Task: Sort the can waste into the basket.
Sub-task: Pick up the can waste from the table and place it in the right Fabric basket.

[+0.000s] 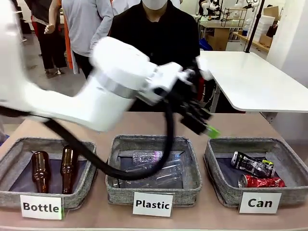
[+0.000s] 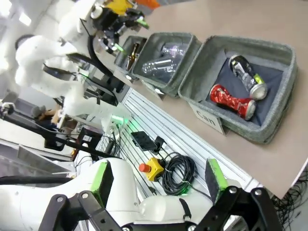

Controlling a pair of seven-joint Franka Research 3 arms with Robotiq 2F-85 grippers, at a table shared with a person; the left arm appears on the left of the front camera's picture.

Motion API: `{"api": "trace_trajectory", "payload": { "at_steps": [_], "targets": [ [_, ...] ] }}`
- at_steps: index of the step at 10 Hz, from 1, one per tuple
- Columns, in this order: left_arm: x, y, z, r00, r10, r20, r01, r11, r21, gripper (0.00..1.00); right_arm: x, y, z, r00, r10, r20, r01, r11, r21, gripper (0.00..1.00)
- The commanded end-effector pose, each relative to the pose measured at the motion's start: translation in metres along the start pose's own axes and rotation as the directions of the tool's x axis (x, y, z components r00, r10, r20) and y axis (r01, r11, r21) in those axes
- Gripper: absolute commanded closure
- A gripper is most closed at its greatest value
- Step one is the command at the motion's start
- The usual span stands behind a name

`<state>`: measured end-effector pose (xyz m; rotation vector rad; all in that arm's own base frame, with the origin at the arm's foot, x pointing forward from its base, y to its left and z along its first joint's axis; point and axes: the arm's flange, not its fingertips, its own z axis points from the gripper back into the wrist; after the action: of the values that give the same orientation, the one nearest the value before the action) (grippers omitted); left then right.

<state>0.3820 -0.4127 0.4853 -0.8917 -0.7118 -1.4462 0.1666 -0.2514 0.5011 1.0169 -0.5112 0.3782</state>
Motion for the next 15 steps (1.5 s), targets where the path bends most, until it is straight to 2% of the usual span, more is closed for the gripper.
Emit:
{"api": "trace_trajectory", "payload": {
  "at_steps": [1,2,3,4,6,8,9,10,11,15],
  "targets": [
    [-0.034,-0.029,0.107,0.960,0.264,0.096,-0.271,0.960,0.071,0.00,0.045,-0.015,-0.051,0.999,0.018,0.026,-0.020,0.998,0.064,0.00],
    [-0.061,-0.036,0.154,0.917,0.373,0.139,-0.394,0.900,0.188,0.00,0.065,-0.023,-0.089,1.000,0.025,0.015,-0.027,0.992,0.126,0.00],
    [-0.088,-0.045,0.202,0.865,0.460,0.202,-0.498,0.839,0.222,0.00,0.080,-0.032,-0.132,0.999,0.028,0.036,-0.036,0.972,0.230,0.00],
    [-0.114,-0.054,0.249,0.798,0.548,0.251,-0.589,0.796,0.138,0.00,0.090,-0.039,-0.177,0.999,0.028,0.032,-0.035,0.960,0.277,0.00],
    [-0.181,-0.080,0.330,0.671,0.637,0.379,-0.708,0.702,0.072,0.00,0.107,-0.035,-0.240,1.000,0.023,0.020,-0.028,0.948,0.317,0.00],
    [-0.243,-0.096,0.385,0.546,0.665,0.510,-0.737,0.670,-0.085,0.00,0.124,-0.037,-0.283,0.998,-0.060,-0.016,0.062,0.936,0.347,0.00],
    [-0.272,-0.108,0.402,0.479,0.670,0.567,-0.757,0.642,-0.119,0.00,0.127,-0.039,-0.298,0.994,-0.104,0.028,0.091,0.949,0.301,0.00],
    [-0.301,-0.114,0.411,0.438,0.673,0.596,-0.775,0.619,-0.131,0.00,0.135,-0.044,-0.299,0.981,-0.167,0.099,0.138,0.958,0.250,0.00],
    [-0.251,-0.103,0.404,0.530,0.661,0.532,-0.750,0.658,-0.070,0.00,0.118,-0.040,-0.291,0.999,-0.036,-0.013,0.038,0.938,0.344,0.00],
    [-0.251,-0.103,0.404,0.530,0.661,0.532,-0.750,0.658,-0.070,0.00,0.118,-0.040,-0.291,0.999,-0.036,-0.013,0.038,0.938,0.344,0.00]
  ]
}}
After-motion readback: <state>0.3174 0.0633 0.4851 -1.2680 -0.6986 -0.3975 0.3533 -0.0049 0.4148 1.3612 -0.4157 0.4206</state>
